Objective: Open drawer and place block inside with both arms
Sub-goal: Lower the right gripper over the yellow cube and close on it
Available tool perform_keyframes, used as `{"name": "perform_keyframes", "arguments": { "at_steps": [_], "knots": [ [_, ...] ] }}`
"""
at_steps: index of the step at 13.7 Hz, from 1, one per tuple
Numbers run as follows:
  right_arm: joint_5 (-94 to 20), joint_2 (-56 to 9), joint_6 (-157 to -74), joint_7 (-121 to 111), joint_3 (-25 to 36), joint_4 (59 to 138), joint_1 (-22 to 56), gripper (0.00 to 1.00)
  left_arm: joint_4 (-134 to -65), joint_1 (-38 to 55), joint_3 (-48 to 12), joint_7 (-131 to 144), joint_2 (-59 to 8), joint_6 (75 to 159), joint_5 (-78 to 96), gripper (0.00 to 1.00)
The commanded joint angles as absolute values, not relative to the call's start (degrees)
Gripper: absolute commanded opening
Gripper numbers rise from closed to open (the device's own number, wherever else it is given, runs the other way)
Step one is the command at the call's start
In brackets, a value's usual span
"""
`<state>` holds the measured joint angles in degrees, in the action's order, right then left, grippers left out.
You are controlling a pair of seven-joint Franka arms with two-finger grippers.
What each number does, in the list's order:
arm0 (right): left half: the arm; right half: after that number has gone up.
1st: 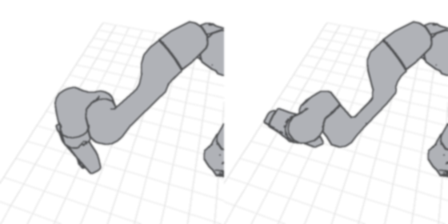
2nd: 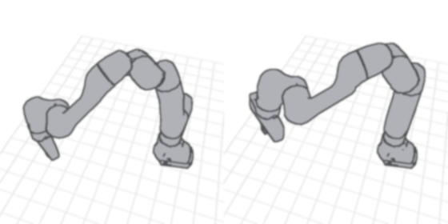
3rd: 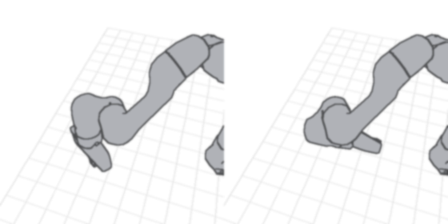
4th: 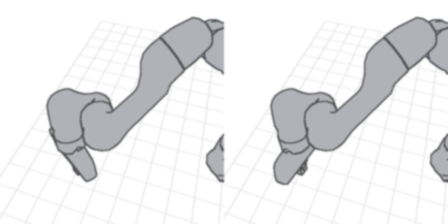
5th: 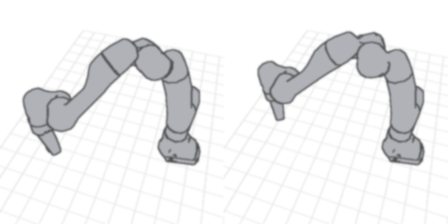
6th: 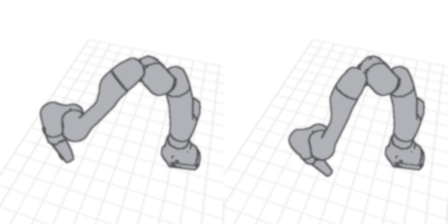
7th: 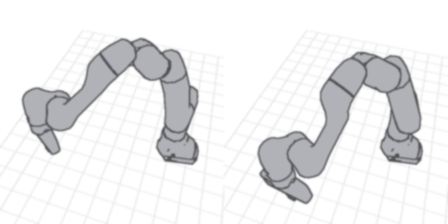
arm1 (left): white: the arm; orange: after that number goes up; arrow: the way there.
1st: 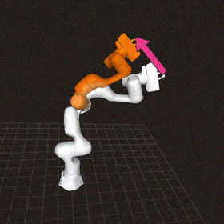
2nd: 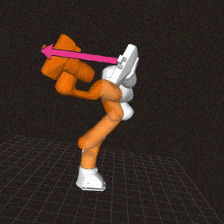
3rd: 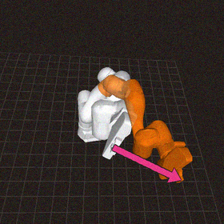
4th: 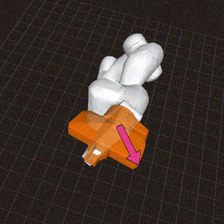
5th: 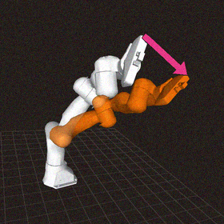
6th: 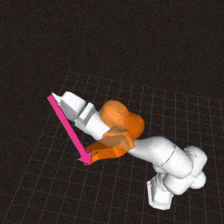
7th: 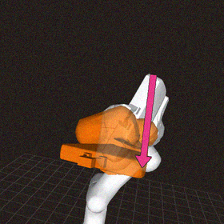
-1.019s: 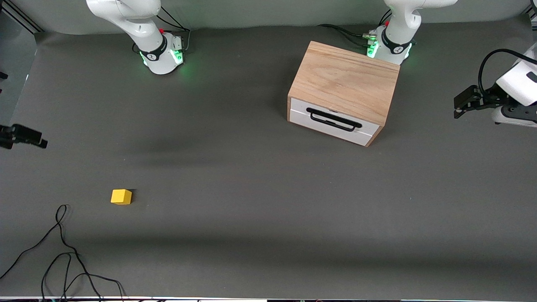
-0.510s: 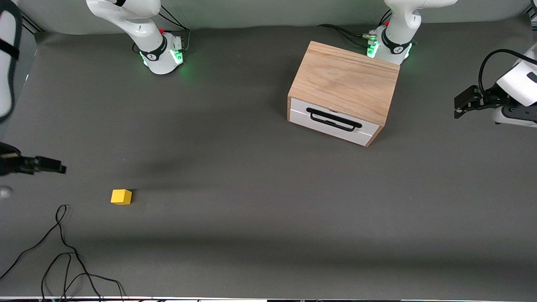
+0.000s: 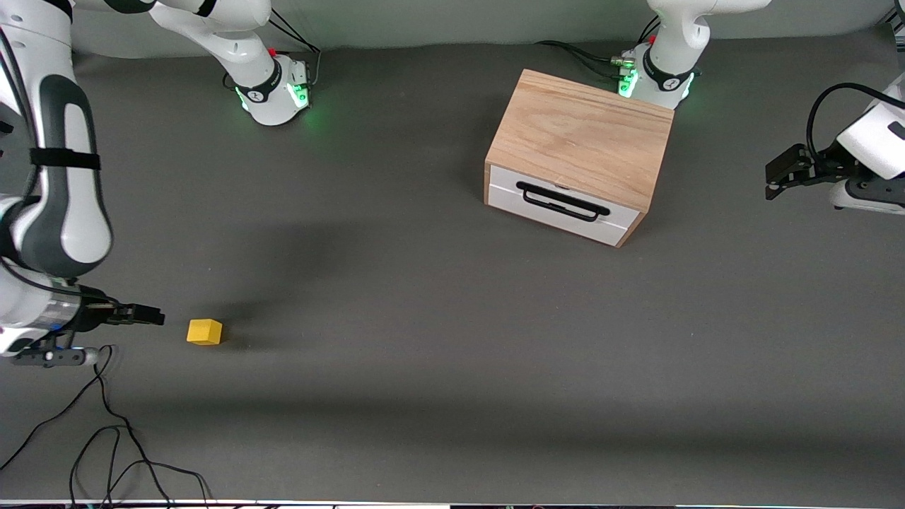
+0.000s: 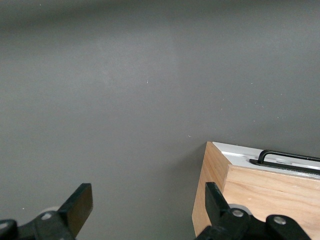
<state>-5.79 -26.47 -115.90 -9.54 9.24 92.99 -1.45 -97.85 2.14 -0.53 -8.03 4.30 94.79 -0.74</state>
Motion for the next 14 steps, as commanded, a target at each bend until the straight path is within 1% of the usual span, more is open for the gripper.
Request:
{"name": "perform_keyframes", "arguments": {
  "at_steps": [1,3,7,9,14],
  "knots": [
    [-7.1,-23.7,-122.9,-11.0,9.3,101.2,-1.5,1.00,-98.0,1.8,-0.8,-8.2,4.7,94.5,-0.6,1.00],
    [-10.0,-23.6,-125.6,-11.1,9.3,103.9,-1.3,1.00,-98.0,1.8,-0.9,-8.1,4.7,94.5,-0.6,1.00],
    [-11.2,-25.3,-135.6,-11.1,9.1,108.2,-0.8,1.00,-98.0,1.8,-0.9,-8.1,4.6,94.5,-0.6,1.00],
    [-11.2,-26.7,-140.3,-11.2,8.9,109.7,-0.8,1.00,-98.0,1.8,-0.9,-8.0,4.7,94.5,-0.6,1.00],
    [-11.2,-31.5,-148.1,-11.0,8.4,111.3,-0.6,1.00,-98.0,1.8,-0.8,-8.1,4.6,94.5,-0.6,1.00]
  ]
}}
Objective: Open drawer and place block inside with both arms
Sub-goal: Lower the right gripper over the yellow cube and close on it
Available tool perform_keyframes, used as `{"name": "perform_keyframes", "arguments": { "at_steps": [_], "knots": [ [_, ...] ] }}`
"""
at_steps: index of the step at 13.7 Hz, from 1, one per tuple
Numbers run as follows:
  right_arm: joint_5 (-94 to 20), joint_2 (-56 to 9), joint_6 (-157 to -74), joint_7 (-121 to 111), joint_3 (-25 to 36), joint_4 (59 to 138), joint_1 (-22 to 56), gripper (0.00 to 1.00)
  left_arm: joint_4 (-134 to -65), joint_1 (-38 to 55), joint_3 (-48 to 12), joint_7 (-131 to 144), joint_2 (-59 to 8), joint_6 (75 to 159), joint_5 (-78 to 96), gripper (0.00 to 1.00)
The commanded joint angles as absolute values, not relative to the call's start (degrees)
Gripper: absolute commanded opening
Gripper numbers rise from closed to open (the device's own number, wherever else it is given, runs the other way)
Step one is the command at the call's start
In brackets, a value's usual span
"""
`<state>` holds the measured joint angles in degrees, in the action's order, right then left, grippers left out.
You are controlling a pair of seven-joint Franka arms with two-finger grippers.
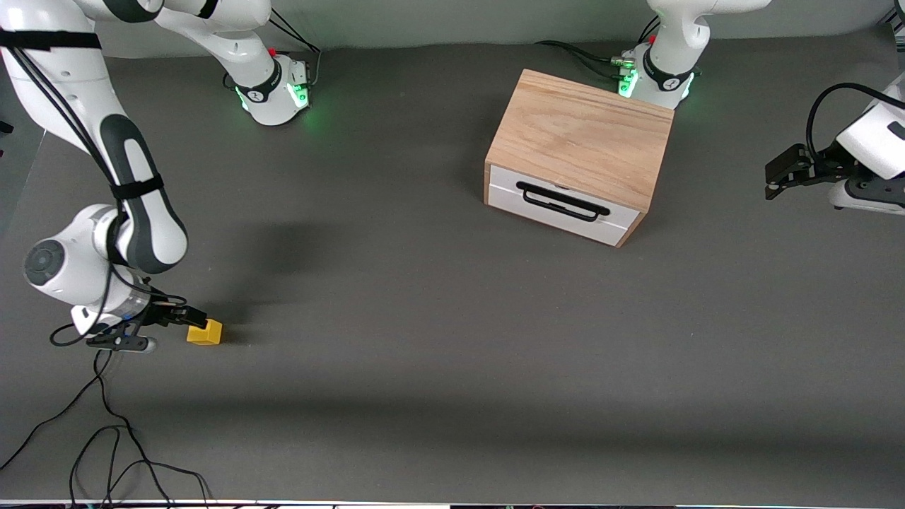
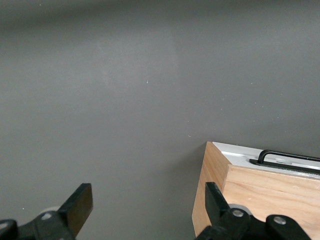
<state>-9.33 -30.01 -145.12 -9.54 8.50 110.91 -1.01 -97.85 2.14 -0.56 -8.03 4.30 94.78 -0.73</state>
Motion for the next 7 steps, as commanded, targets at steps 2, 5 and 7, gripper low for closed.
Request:
{"name": "perform_keyframes", "arguments": {
  "at_steps": [2,5,7],
  "knots": [
    [-11.2,-32.3,-149.0,-11.0,7.9,111.1,-0.6,1.00,-97.8,2.0,-0.9,-8.0,4.6,94.6,-0.6,1.00],
    [-11.2,-32.8,-148.9,-11.0,7.8,110.7,-0.7,1.00,-97.9,1.8,-1.0,-8.1,4.6,94.6,-0.6,1.00],
    [-11.2,-32.8,-148.4,-11.0,7.6,110.0,-0.7,1.00,-97.9,1.8,-0.9,-8.1,4.6,94.6,-0.6,1.00]
  ]
}}
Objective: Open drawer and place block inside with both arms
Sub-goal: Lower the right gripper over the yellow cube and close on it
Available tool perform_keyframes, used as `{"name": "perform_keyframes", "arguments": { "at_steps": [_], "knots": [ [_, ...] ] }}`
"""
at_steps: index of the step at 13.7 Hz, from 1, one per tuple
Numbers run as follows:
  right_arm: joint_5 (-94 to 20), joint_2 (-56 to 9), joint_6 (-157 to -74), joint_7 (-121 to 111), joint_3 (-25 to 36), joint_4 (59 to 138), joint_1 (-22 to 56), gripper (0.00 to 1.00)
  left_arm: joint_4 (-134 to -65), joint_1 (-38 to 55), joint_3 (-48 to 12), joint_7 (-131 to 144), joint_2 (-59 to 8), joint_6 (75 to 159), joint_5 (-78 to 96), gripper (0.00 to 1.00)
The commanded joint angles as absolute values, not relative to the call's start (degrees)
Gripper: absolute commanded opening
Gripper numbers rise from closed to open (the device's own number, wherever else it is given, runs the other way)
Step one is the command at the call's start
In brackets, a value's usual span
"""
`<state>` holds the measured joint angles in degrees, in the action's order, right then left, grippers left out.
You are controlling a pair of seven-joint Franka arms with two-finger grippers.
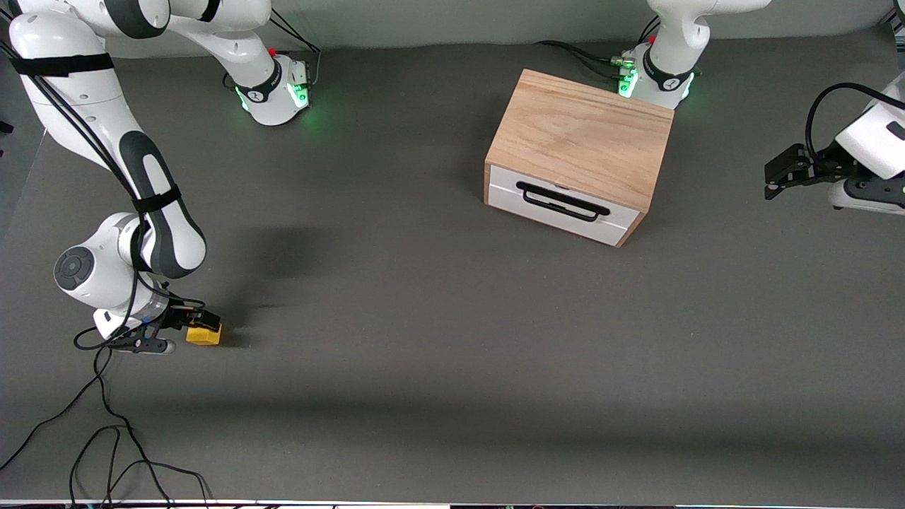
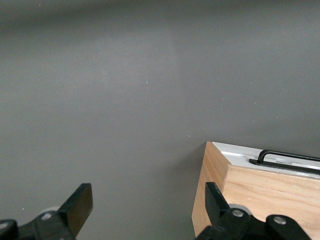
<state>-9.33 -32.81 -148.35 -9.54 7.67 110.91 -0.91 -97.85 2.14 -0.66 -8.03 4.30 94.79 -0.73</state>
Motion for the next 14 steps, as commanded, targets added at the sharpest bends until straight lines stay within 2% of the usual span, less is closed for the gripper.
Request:
{"name": "perform_keyframes", "arguments": {
  "at_steps": [1,6,7,12,13,14],
  "knots": [
    [-11.2,-33.2,-148.2,-11.1,7.6,109.7,-0.7,1.00,-97.9,1.8,-1.0,-8.1,4.6,94.6,-0.6,1.00],
    [-10.9,-33.7,-148.2,-12.6,7.6,108.8,-0.7,1.00,-97.9,1.9,-1.0,-8.0,4.6,94.5,-0.6,1.00],
    [-10.8,-34.0,-147.9,-12.7,7.6,108.5,-0.7,0.95,-97.9,1.9,-1.0,-8.0,4.6,94.5,-0.6,1.00],
    [-10.8,-34.1,-147.9,-15.1,7.6,108.3,-0.7,0.43,-98.0,2.5,-1.2,-5.9,4.4,94.5,-0.3,1.00],
    [-10.8,-34.1,-147.9,-15.1,7.6,108.3,-0.7,0.34,-98.1,2.9,-1.4,-3.5,4.4,94.5,-0.2,1.00],
    [-10.7,-34.1,-147.8,-15.2,7.6,108.3,-0.7,0.30,-98.3,3.7,-1.5,-1.3,4.3,94.6,-0.1,1.00]
  ]
}}
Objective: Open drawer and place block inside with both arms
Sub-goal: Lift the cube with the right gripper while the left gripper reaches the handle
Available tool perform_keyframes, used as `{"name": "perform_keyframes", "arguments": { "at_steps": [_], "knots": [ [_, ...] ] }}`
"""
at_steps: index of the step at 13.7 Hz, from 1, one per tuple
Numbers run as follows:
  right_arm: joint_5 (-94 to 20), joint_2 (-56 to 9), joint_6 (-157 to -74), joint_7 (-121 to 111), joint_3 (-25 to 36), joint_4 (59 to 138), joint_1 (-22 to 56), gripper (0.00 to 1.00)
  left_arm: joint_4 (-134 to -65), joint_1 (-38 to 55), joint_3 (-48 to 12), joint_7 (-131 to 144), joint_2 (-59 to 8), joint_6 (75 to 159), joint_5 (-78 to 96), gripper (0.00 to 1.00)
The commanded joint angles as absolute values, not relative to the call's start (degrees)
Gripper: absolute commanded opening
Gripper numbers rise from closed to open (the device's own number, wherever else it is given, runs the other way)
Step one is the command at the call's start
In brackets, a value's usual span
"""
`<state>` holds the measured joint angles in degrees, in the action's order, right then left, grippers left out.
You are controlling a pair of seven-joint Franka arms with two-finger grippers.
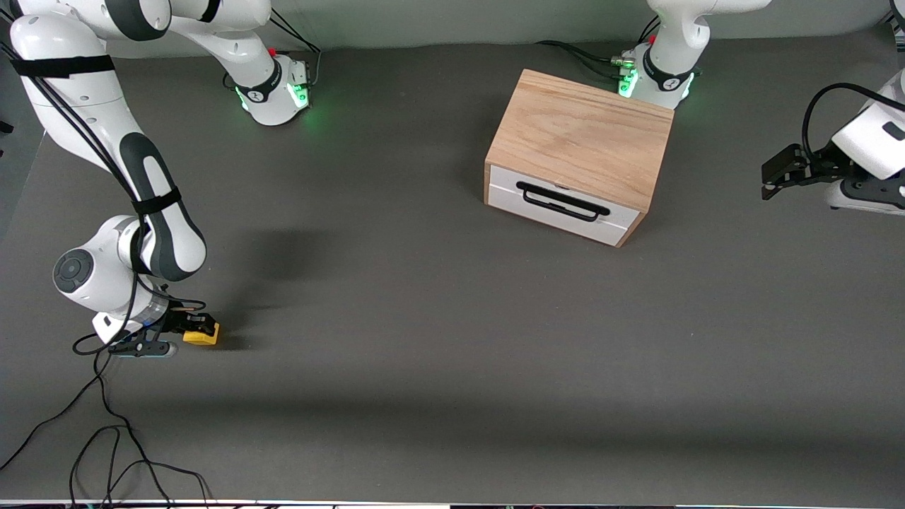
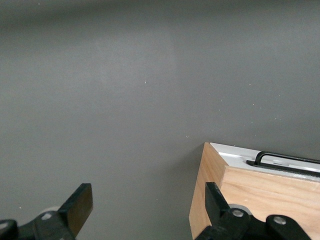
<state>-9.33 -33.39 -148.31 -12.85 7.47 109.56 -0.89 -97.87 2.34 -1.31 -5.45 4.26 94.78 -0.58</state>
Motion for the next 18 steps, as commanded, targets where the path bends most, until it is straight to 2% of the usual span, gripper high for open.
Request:
{"name": "perform_keyframes", "arguments": {
  "at_steps": [1,3,8,14,18],
  "knots": [
    [-10.7,-34.1,-147.8,-15.2,7.6,108.3,-0.7,0.28,-98.3,5.2,-1.7,1.3,4.0,94.6,0.1,1.00],
    [-10.7,-33.8,-147.7,-15.8,7.6,108.2,-0.7,0.28,-98.3,8.5,-2.0,9.4,3.0,94.7,0.1,1.00],
    [-10.5,-28.6,-130.4,-15.9,7.8,101.6,-0.5,0.28,-98.1,16.7,-2.4,33.2,-1.7,95.7,0.1,1.00],
    [-5.1,-15.4,-109.8,-15.6,8.2,97.3,-0.4,0.28,-97.9,27.2,-2.4,67.4,-11.8,99.4,0.2,1.00],
    [-1.1,-6.9,-102.9,-15.3,7.8,97.1,-0.4,0.28,-98.0,30.6,-2.6,78.7,-17.3,98.4,0.1,1.00]
  ]
}}
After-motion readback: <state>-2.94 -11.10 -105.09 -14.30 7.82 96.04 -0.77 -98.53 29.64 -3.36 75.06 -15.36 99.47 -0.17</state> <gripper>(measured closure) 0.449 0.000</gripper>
